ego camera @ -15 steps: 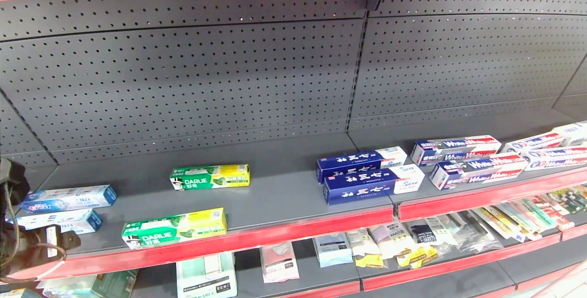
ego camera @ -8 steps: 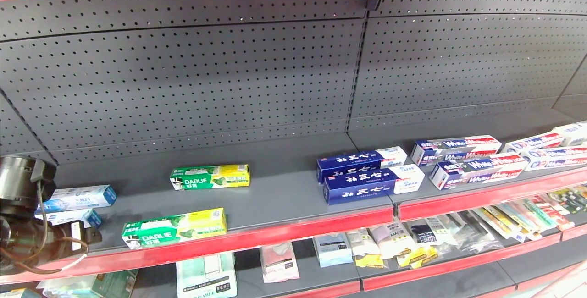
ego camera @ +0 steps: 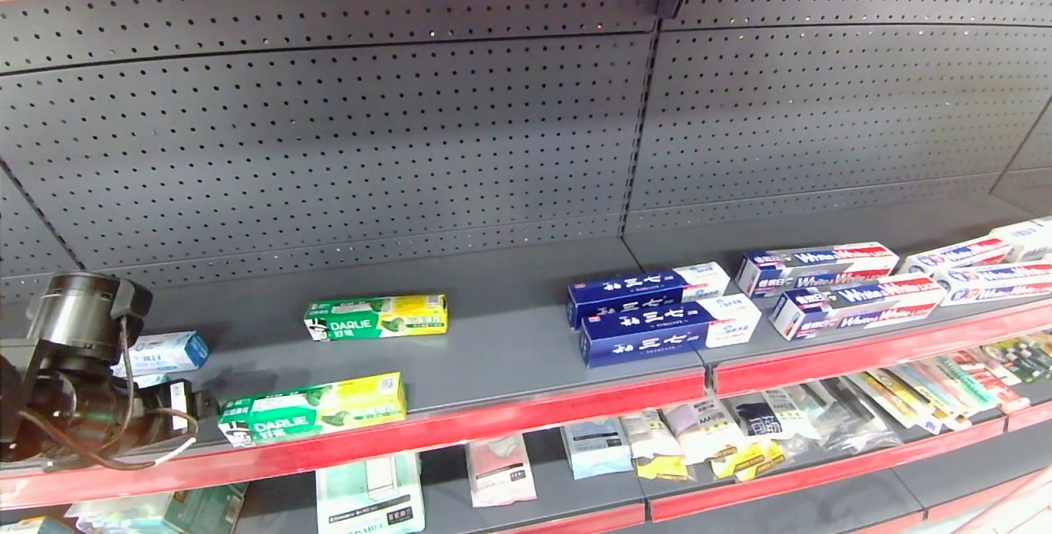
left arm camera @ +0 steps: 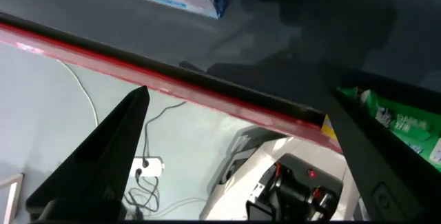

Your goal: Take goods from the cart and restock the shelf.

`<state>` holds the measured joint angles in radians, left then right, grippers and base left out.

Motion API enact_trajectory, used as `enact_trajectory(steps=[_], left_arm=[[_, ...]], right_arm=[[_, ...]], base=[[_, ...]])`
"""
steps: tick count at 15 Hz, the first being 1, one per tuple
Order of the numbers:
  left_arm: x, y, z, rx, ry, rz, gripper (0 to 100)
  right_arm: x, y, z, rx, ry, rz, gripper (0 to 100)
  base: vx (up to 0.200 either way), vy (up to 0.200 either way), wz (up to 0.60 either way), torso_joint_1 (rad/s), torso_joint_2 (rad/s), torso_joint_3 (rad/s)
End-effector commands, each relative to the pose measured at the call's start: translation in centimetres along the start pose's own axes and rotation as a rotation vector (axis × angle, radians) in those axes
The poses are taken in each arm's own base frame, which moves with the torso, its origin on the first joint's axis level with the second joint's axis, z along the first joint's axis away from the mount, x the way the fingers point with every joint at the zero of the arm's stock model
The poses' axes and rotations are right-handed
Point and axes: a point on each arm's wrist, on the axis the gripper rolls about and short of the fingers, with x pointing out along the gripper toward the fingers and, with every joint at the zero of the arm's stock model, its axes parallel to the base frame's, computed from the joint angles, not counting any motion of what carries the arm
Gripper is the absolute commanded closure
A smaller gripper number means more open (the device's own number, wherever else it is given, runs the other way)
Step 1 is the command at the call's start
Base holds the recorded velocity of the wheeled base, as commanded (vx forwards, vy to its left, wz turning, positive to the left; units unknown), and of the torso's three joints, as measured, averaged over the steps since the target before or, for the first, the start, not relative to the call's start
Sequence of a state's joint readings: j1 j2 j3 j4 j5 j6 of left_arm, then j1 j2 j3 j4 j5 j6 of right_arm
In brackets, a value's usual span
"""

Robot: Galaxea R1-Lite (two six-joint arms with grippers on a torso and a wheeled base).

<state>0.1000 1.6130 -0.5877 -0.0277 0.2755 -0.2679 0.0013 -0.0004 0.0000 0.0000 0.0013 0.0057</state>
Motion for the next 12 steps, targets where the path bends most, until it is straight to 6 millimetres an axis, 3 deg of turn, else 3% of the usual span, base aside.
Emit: enact_trajectory(steps=[1,12], left_arm=[[0.4,-0.2,0.0,0.005,0.009,0.001,0],[0.4,-1.7,0.7,0.038,-0.020,-0.032,0]], right_arm=[[0.0,0.0,0.0,0.000,0.002,0.001,0],[0.0,0.0,0.0,0.000,0.002,0.001,0]], base=[[0.000,0.000,0.00,0.000,0.00,0.000],[0.000,0.000,0.00,0.000,0.00,0.000]])
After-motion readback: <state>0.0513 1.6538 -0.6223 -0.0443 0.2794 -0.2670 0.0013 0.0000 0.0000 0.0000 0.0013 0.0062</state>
